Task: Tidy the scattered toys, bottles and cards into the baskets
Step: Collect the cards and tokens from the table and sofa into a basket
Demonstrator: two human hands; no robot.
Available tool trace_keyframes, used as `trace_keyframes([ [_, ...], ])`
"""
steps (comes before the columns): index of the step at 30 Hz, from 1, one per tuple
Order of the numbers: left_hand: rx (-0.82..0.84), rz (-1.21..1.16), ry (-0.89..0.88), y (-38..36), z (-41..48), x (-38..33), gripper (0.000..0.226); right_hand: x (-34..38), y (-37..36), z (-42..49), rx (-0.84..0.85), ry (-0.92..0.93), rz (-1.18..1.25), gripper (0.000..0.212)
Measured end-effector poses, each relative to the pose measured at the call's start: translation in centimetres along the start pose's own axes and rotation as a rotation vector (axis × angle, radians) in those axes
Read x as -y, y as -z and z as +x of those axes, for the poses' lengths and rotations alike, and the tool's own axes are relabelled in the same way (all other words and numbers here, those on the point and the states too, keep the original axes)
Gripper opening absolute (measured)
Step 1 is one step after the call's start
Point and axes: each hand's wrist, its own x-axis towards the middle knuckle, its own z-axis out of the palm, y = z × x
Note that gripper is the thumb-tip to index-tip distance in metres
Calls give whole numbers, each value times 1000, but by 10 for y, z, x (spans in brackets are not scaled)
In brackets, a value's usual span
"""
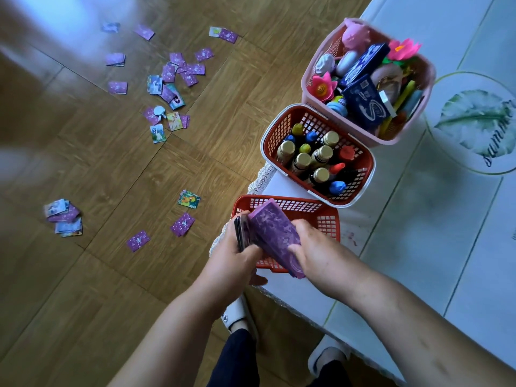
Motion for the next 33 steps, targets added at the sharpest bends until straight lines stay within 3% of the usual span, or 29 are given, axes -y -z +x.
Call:
trace_keyframes([
  [3,-74,-7,50,1,1,6,35,-15,0,2,-59,-50,-65,9],
  [7,-260,21,53,7,7,12,29,-36,0,24,-251,-63,-289,24],
  [11,-277,31,66,9,7,14,32,-34,-12,50,-256,6,-533,31],
  [16,-258,36,78,13,6,19,39,-34,-35,75,-404,116,-611,25],
  [22,-242,19,57,18,2,19,50,-43,-50,84,-525,112,-608,39],
  [28,-228,-2,56,26,2,20,58,-46,-53,80,-556,43,-614,27],
  [33,-231,-2,60,29,3,20,60,-35,-47,84,-545,-10,-426,20],
])
